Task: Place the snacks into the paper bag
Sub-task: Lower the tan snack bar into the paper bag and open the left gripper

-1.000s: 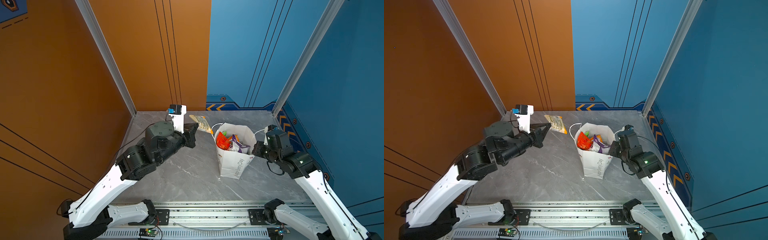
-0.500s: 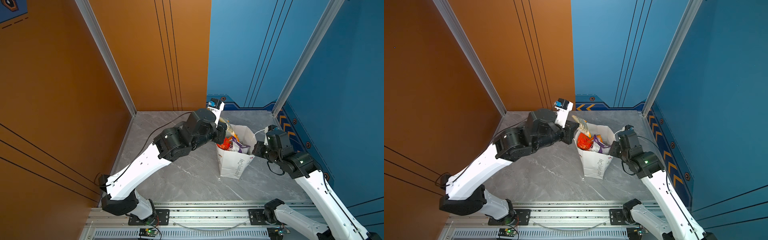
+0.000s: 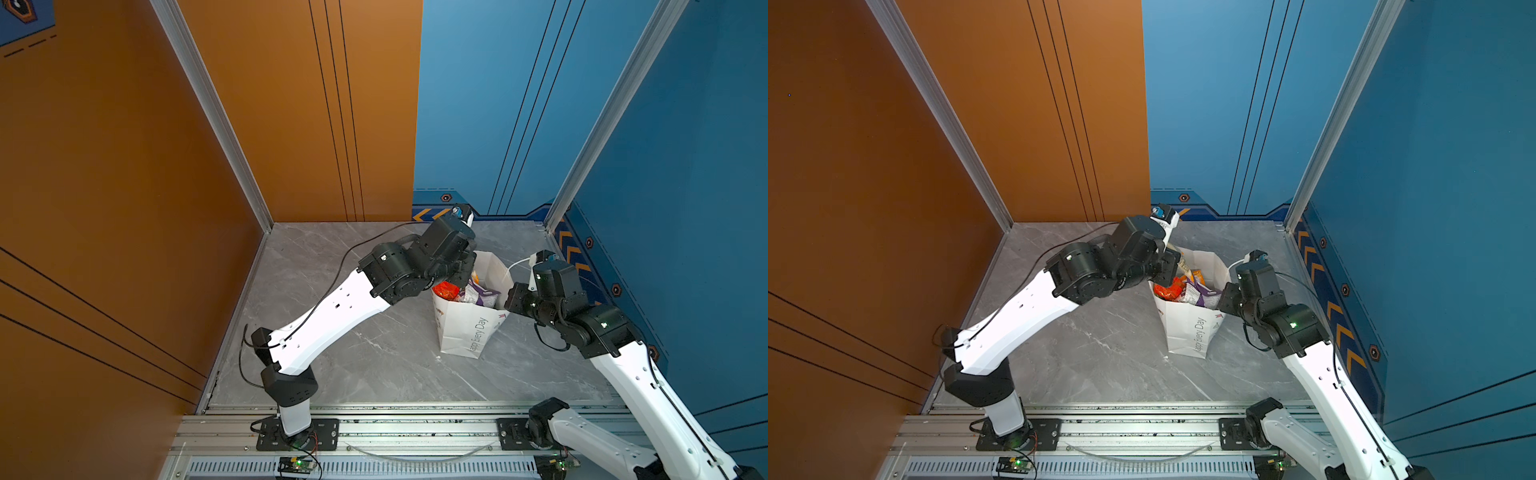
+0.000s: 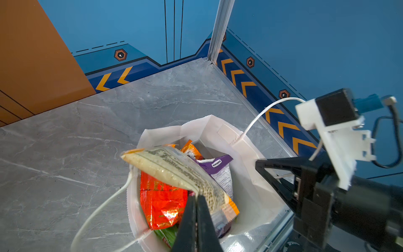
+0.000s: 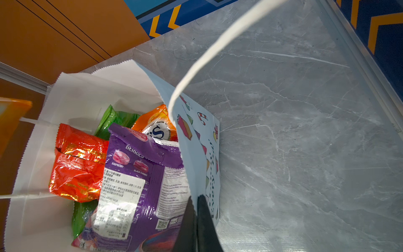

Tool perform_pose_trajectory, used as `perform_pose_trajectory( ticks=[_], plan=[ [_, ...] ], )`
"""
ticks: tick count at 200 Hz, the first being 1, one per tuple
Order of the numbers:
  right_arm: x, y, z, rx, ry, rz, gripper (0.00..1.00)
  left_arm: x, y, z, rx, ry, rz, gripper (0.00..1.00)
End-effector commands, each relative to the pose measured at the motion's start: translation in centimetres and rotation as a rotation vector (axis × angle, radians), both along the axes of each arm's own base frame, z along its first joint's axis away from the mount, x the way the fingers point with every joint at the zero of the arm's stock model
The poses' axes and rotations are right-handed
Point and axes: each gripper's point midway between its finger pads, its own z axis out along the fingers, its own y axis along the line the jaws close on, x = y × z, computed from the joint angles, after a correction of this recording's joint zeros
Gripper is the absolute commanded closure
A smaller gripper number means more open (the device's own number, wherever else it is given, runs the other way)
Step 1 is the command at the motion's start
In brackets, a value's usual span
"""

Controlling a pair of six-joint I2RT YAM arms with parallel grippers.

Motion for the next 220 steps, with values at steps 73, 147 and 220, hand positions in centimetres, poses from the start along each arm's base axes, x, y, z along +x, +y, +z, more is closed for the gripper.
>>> perform_pose_trajectory(
  ticks=[73,147,220],
  plan=[
    [-0.8,-0.1,0.4,0.0,0.001,0.019,1.0,-0.4,0.4,-0.6,0.121,-0.024,-0.003,0.51],
    [-0.7,0.1,0.5,0.002,0.0,0.025,1.0,-0.4,6.6,0.4,0.149,-0.056,0.188,0.36],
    [-0.4,1.0,0.8,0.019,-0.009,0.053,1.0,0.9,7.0,-6.5,0.159,0.204,0.18,0.37]
  ],
)
